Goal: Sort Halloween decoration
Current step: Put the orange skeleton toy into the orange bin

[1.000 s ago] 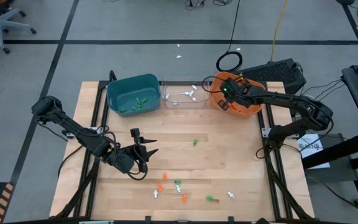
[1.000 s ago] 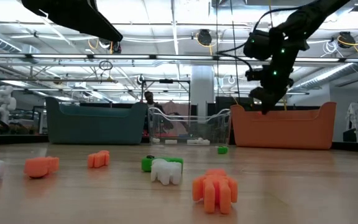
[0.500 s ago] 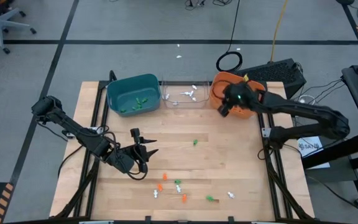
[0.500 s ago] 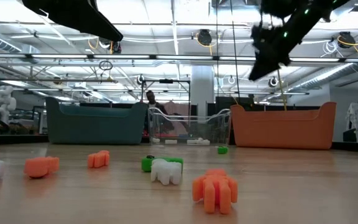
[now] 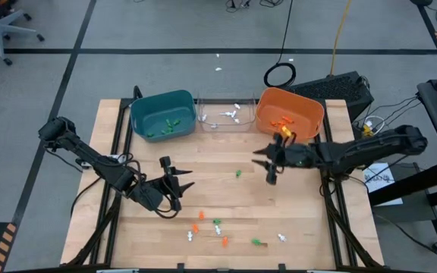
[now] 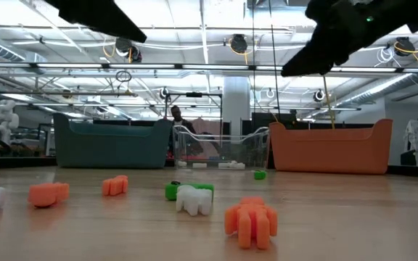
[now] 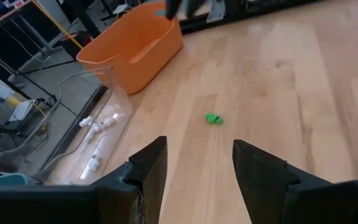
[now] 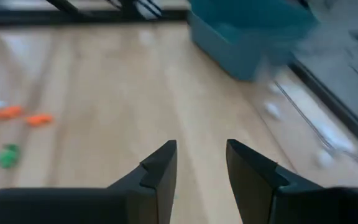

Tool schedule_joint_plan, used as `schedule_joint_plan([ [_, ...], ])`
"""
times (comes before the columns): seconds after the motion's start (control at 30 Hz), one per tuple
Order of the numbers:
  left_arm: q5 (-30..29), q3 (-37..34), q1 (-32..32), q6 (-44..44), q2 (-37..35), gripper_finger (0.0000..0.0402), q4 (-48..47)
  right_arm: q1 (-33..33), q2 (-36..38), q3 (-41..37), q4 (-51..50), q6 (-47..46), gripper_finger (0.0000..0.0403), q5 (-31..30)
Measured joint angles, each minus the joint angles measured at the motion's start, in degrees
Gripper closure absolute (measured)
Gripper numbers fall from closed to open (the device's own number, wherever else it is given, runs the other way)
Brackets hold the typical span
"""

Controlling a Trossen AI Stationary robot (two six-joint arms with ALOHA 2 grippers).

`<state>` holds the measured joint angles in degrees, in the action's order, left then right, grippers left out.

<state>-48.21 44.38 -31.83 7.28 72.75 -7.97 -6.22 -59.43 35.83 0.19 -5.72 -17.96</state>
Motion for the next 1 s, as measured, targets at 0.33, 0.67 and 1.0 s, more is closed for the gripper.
schedule_joint_plan([
  [0.33,7.68,0.0,-0.42,5.88,1.71,0.0221,1.47,-6.17,-1.64,-3.38,11.67,7.9,0.0277,0.11],
  [0.67,13.97,0.0,-0.83,5.68,8.33,0.0221,4.03,-6.64,-4.76,-3.4,13.01,8.08,0.0277,0.23],
  [1.0,17.12,0.0,-0.83,5.7,16.59,0.0221,9.72,-6.64,-7.44,-3.38,15.75,9.64,0.0277,0.26],
])
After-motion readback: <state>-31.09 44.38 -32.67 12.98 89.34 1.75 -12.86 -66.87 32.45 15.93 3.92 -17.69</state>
